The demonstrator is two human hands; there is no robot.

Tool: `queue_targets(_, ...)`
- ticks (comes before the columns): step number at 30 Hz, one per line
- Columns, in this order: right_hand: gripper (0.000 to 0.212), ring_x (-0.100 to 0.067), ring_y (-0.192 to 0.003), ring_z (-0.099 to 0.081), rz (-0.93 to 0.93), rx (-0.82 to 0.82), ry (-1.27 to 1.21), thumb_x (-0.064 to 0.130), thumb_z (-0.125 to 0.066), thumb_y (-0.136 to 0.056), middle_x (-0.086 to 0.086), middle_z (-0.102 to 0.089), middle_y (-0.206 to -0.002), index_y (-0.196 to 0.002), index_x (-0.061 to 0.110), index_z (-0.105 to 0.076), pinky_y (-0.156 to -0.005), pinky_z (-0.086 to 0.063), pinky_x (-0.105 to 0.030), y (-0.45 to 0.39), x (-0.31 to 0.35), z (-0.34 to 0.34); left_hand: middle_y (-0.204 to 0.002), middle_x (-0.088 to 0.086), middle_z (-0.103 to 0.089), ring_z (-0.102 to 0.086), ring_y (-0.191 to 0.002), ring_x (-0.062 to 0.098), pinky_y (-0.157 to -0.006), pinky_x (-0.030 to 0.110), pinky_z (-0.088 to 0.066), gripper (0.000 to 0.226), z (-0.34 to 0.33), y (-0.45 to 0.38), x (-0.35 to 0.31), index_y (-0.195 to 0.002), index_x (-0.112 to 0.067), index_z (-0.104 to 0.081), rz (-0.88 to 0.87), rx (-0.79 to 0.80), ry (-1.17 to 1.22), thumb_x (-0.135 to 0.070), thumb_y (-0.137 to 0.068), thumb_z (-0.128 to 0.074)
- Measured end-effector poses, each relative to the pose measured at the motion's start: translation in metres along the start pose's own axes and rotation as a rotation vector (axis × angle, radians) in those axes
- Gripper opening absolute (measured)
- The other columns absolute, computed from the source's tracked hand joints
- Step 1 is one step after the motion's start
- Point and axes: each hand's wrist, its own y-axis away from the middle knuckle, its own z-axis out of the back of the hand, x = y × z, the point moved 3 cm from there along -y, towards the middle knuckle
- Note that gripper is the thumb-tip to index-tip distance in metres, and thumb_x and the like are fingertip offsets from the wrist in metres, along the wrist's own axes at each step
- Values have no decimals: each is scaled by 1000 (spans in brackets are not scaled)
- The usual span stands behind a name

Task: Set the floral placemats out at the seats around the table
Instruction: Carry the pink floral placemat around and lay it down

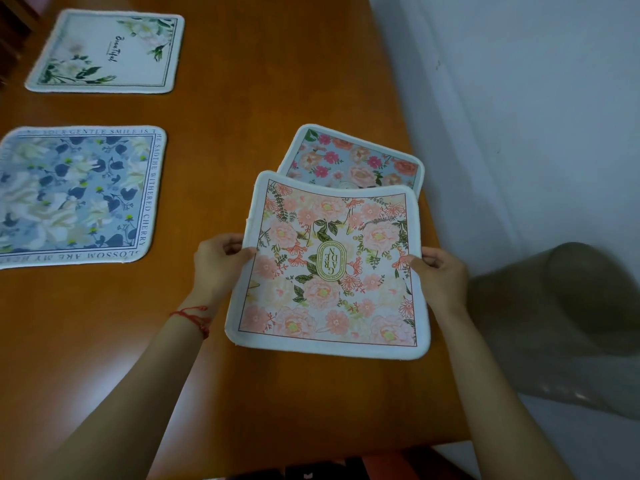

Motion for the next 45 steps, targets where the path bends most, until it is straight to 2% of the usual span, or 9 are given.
queue_targets(6,15,2,-54,-61,71,-12,-21,5,-65,-83,-4,-65,-82,-98,5,-66,-45,-46,-8,43,9,6,-89,6,-65,-59,-73,15,-65,25,-49,20,24,37,-2,-101,-3,-68,-33,7,4,-7,-81,-67)
queue_targets(11,16,-2,-58,-61,131,-1,-34,5,-65,-82,-5,-65,-81,-99,5,-66,-45,-47,-9,77,15,13,-87,2,-65,-61,-77,17,-73,31,-52,22,47,72,1,-103,-6,-68,-39,-14,-8,-9,-81,-67)
queue_targets(15,14,4,-51,-60,161,40,-75,5,-65,-82,0,-64,-78,-96,9,-64,-45,-47,-10,95,21,24,-84,-2,-65,-62,-73,11,-66,25,-51,23,65,102,1,-105,-7,-67,-29,-76,12,-8,-81,-67)
queue_targets(22,16,-6,-63,-64,209,151,-82,6,-67,-82,2,-65,-77,-97,10,-66,-49,-51,-16,123,25,42,-78,-11,-62,-61,-70,7,-58,21,-49,19,82,170,-1,-100,-12,-67,45,-183,91,-8,-81,-66)
queue_targets(28,16,4,-55,-63,248,216,-110,6,-68,-80,9,-64,-73,-90,18,-65,-48,-49,-11,143,27,54,-78,-8,-65,-65,-72,14,-68,33,-56,21,95,216,5,-101,-10,-69,126,-298,131,-8,-81,-67)
queue_targets(34,14,4,-53,-62,274,289,-131,6,-68,-80,9,-65,-73,-91,15,-66,-48,-49,-12,164,34,50,-76,-12,-61,-58,-65,2,-46,6,-44,17,115,255,6,-99,-14,-67,112,-417,140,-8,-83,-65)
queue_targets(38,13,2,-52,-62,294,332,-126,7,-67,-81,8,-66,-73,-91,15,-66,-48,-50,-13,180,41,43,-78,-12,-64,-61,-63,3,-54,16,-51,16,131,278,11,-97,-18,-68,125,-472,186,-10,-83,-65)
queue_targets(42,14,-1,-54,-64,314,389,-118,9,-68,-81,5,-67,-74,-92,16,-66,-51,-54,-19,201,53,31,-78,-12,-63,-60,-66,4,-47,8,-46,14,152,299,19,-95,-20,-66,149,-547,233,-12,-84,-64)
queue_targets(45,16,-1,-53,-63,341,420,-118,10,-69,-80,5,-66,-74,-94,16,-66,-52,-55,-18,221,63,20,-79,-12,-64,-61,-67,5,-53,14,-49,15,171,318,30,-97,-19,-67,190,-606,290,-13,-83,-65)
